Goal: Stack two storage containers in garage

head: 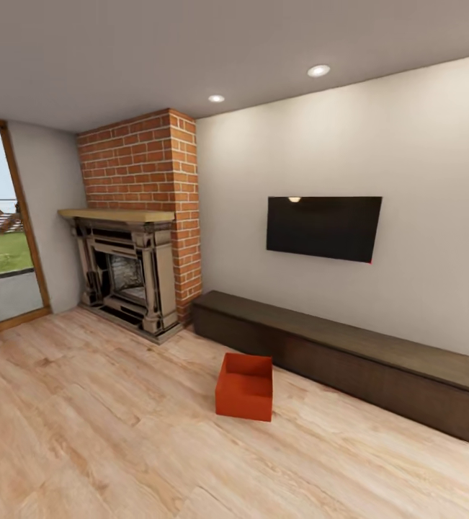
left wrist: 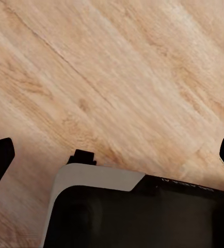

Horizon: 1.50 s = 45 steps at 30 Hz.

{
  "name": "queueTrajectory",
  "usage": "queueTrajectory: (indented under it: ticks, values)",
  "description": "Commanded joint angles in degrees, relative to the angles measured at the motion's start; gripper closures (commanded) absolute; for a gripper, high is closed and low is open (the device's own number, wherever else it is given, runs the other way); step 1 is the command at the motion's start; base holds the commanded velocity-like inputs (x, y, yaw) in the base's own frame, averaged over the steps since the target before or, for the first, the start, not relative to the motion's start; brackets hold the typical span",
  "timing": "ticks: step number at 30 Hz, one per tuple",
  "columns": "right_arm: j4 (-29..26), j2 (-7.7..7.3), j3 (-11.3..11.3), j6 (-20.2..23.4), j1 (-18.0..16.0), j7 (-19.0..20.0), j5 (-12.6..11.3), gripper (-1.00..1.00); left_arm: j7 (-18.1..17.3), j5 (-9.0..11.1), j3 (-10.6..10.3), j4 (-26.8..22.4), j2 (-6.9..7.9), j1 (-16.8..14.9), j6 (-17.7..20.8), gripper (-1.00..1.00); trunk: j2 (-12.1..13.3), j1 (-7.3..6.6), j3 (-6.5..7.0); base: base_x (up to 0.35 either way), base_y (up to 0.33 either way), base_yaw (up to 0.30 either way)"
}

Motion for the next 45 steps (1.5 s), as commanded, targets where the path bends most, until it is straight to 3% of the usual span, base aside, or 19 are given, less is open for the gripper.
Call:
queueTrajectory:
  ticks: [1, 14, 45]
  values:
    - [0.18, 0.04, 0.49, -0.30, -0.12, -0.03, -0.51, -1.00, -0.05, 0.40, -0.18, 0.04, 0.01, -0.05, -0.18, -1.00, -0.05, 0.04, -0.09, 0.323, 0.000, -0.244]
    - [0.18, 0.06, 0.49, -0.36, -0.13, -0.09, -0.54, -1.00, -0.05, 0.40, -0.18, 0.04, 0.01, -0.06, -0.18, -1.00, -0.05, 0.04, -0.09, 0.323, 0.000, -0.223]
    - [0.18, -0.12, 0.57, -0.45, -0.15, -0.03, -0.42, -1.00, -0.05, 0.40, -0.18, 0.04, 0.03, -0.05, -0.18, -1.00, -0.05, 0.04, -0.09, 0.323, 0.092, -0.006]
